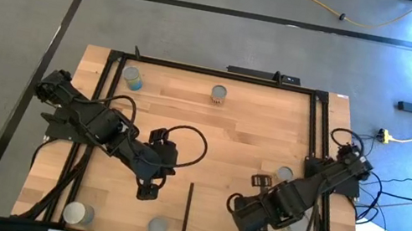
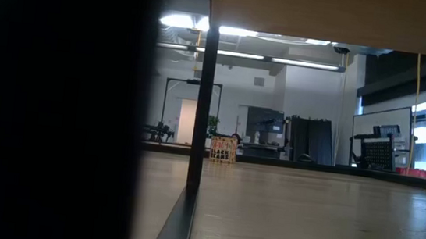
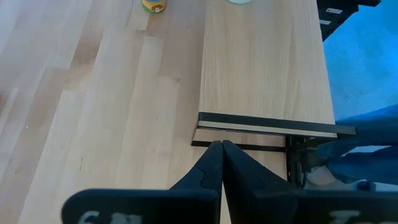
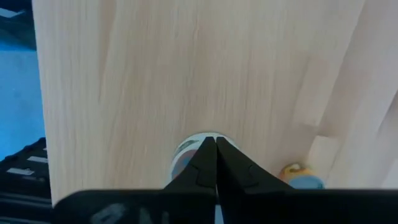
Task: Pick and place cans onto a shelf
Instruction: Put the white canned mixed vegetables on the shelf, then adjust the pink canned chicken soup on the shelf
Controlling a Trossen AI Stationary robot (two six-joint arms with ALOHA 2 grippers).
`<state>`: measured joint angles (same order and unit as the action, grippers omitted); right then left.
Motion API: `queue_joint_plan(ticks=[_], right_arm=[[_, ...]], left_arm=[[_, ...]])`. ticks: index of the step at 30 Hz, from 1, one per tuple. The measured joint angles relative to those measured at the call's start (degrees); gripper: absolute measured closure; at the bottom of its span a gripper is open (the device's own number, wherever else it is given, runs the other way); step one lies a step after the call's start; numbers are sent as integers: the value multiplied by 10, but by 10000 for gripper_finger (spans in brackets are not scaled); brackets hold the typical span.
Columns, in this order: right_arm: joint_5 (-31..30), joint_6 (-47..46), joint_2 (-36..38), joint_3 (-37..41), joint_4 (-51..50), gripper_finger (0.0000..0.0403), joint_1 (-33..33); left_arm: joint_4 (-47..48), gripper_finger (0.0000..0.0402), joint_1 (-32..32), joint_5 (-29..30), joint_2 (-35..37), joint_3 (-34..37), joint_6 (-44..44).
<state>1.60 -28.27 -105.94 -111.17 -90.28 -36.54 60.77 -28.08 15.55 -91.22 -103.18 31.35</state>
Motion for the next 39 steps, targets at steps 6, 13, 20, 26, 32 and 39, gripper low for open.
queue_joint_plan(ticks=[6, 13, 20, 26, 32, 39], right_arm=[[-12, 5, 14, 2, 3, 402, -6], [-41, 33, 21, -36, 4, 402, -16], [-82, 21, 36, -116, 4, 402, -49], [-80, -83, 83, -88, 2, 402, -115], [-62, -255, 126, 8, 2, 402, -201], [-64, -351, 139, 114, 93, 402, -265]], left_arm=[[0, 401, 0, 0, 0, 0, 0], [0, 402, 0, 0, 0, 0, 0], [0, 402, 0, 0, 0, 0, 0], [0, 402, 0, 0, 0, 0, -2], [0, 401, 0, 0, 0, 0, -7], [0, 402, 1, 0, 0, 0, -15]])
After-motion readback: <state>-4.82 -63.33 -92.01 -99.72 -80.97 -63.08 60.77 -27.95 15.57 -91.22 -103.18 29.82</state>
